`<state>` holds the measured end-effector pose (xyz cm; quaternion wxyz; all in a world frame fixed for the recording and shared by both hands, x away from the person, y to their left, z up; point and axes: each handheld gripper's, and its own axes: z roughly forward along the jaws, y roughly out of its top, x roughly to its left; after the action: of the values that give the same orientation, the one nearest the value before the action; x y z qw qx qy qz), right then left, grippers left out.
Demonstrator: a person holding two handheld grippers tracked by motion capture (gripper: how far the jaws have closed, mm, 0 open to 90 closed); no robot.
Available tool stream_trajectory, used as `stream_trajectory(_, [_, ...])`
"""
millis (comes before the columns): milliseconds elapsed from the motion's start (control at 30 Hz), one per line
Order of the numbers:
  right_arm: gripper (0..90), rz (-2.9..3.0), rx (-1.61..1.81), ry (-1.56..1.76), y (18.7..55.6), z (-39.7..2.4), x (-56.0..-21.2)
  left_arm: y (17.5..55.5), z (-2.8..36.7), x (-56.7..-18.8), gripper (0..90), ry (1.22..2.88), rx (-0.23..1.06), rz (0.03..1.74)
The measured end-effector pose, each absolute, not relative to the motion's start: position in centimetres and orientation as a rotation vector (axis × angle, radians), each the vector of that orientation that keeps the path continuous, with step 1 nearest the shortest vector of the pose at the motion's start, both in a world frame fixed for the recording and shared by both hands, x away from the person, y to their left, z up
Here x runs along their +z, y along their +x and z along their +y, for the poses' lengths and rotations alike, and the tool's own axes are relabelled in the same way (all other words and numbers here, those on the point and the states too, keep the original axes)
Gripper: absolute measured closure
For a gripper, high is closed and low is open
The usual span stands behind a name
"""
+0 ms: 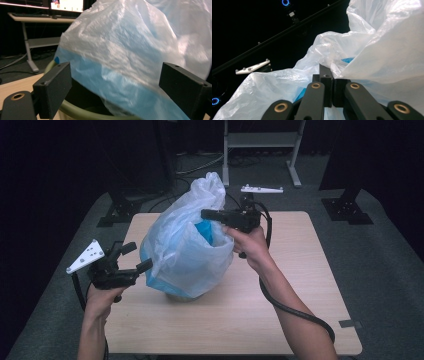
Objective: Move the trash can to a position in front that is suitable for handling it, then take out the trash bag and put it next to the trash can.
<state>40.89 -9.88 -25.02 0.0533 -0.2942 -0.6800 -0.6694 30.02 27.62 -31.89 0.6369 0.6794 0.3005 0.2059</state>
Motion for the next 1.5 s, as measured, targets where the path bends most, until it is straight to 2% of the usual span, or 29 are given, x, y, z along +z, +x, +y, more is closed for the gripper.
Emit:
stream_trajectory(300, [88.8,-2.05,-2.109,-0.912,40.7,-11.6,-22.5,28.5,28.1,-32.0,9.4,1.535,0.469,0.636])
stream_trajectory(900, [88.7,-2.036,-2.282,-0.98,40.1,-15.5,-16.3,28.1,28.6,-32.5,9.4,1.54,0.457,0.651])
stream_trajectory(1233, [88.7,-2.025,-2.338,-1.043,39.8,-18.1,-15.0,28.2,28.6,-32.9,9.4,1.552,0.453,0.661])
stream_trajectory(1500, [88.8,-2.011,-2.345,-1.112,39.8,-20.4,-15.5,28.3,28.3,-32.9,9.4,1.536,0.432,0.648])
